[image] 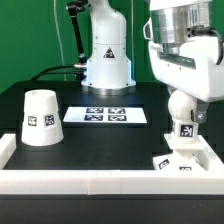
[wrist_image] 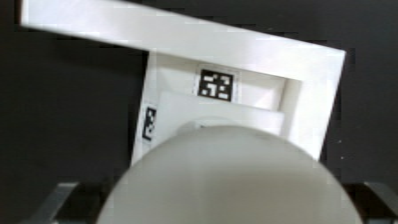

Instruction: Assemble lamp

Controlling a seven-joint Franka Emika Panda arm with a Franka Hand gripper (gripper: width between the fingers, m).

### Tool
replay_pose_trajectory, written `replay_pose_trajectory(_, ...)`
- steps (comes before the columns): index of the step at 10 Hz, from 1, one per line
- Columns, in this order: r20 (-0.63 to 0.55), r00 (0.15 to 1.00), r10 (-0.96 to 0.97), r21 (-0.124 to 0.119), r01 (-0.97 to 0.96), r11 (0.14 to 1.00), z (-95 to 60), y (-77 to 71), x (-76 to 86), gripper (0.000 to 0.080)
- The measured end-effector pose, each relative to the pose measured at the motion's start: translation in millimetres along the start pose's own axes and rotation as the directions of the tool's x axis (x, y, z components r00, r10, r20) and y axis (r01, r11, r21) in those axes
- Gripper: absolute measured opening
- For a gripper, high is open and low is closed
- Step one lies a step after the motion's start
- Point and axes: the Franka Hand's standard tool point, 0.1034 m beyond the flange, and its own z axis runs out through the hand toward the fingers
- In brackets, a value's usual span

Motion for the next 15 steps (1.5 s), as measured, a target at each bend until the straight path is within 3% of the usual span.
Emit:
replay_pose_trajectory(2,-0.004,0.985,-0.172,-0.005,0.172,0.985,0.4,0.6,-1.0,0.0683)
replay_pose_trajectory(4,-0.008,0.946,-0.324,-0.007,0.324,0.946,-0.3,-0.4,-3.1,0.0697)
replay_pose_trajectory(6,-0.018,0.819,-0.574,-0.022,0.574,0.819,-0.4,-0.6,-5.8,0.0699)
replay_pose_trajectory(11,-0.008,0.580,-0.815,-0.027,0.814,0.580,-0.4,-0.4,-5.0,0.0699)
replay_pose_trajectory(15,-0.017,0.101,-0.995,-0.087,0.991,0.102,-1.5,-3.5,0.2,0.0699)
